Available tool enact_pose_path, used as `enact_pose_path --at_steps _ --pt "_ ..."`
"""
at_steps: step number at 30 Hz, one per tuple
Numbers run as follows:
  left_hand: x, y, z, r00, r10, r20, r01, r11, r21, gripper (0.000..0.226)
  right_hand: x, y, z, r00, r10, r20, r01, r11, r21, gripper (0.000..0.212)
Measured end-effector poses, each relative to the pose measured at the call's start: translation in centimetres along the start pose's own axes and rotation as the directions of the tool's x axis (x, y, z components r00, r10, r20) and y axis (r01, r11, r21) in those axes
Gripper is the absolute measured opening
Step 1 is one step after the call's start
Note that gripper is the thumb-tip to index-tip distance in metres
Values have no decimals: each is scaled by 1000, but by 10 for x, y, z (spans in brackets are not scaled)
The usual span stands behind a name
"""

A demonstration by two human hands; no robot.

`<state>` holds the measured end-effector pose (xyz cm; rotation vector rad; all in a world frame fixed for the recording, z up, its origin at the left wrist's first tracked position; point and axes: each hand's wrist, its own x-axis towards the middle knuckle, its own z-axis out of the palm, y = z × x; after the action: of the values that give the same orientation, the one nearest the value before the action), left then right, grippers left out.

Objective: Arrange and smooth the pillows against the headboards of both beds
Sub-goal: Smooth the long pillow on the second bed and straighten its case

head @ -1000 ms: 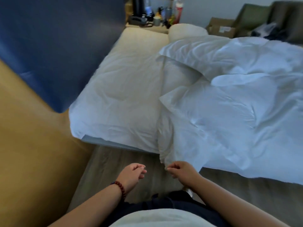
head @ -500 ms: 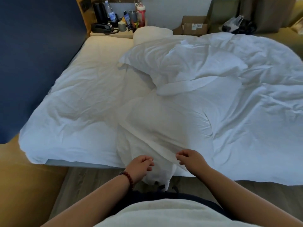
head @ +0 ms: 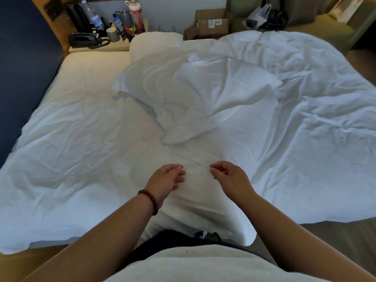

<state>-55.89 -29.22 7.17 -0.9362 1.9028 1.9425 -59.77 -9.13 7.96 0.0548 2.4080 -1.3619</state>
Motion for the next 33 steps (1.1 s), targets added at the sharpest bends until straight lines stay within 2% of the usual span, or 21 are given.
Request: enact_pose_path --at_steps 4,8,11,13,16,20,21,24,27,30,33 --pt "35 37 -9 1000 2 -1 -3 996 -92 14 35 -34 -2 998 -23 -60 25 999 29 11" --pt "58 69 -22 999 38 -30 -42 991 -130 26 68 -75 -3 981 -149 -126 154 988 30 10" --pt "77 91 -36 998 31 -53 -43 970 -240 23 94 -102 -9 955 -226 -190 240 969 53 10" --pt "92 105 -44 998 6 -59 -26 942 -335 28 115 -117 -17 944 -250 -216 269 961 65 12" --pt "111 126 -43 999 0 -52 -20 924 -382 39 152 -134 -30 936 -279 -215 293 956 33 16" --pt "137 152 -26 996 2 -89 -34 931 -364 26 208 -155 -49 923 -359 -139 348 933 -97 24" --pt "146 157 -23 994 -3 -108 -36 932 -361 29 223 -161 -54 919 -379 -104 366 922 -128 26" --pt "173 178 -18 982 -69 -173 -1 927 -374 67 276 -179 -69 913 -407 6 399 892 -212 35" --pt "206 198 -19 968 -145 -203 52 913 -404 92 345 -191 -76 917 -386 101 397 864 -310 45" --pt "239 213 -22 953 -144 -266 15 901 -434 94 407 -203 -74 936 -319 150 352 869 -347 56" --pt "273 228 -32 929 -187 -321 30 898 -438 97 460 -216 -67 956 -253 147 293 829 -476 65"
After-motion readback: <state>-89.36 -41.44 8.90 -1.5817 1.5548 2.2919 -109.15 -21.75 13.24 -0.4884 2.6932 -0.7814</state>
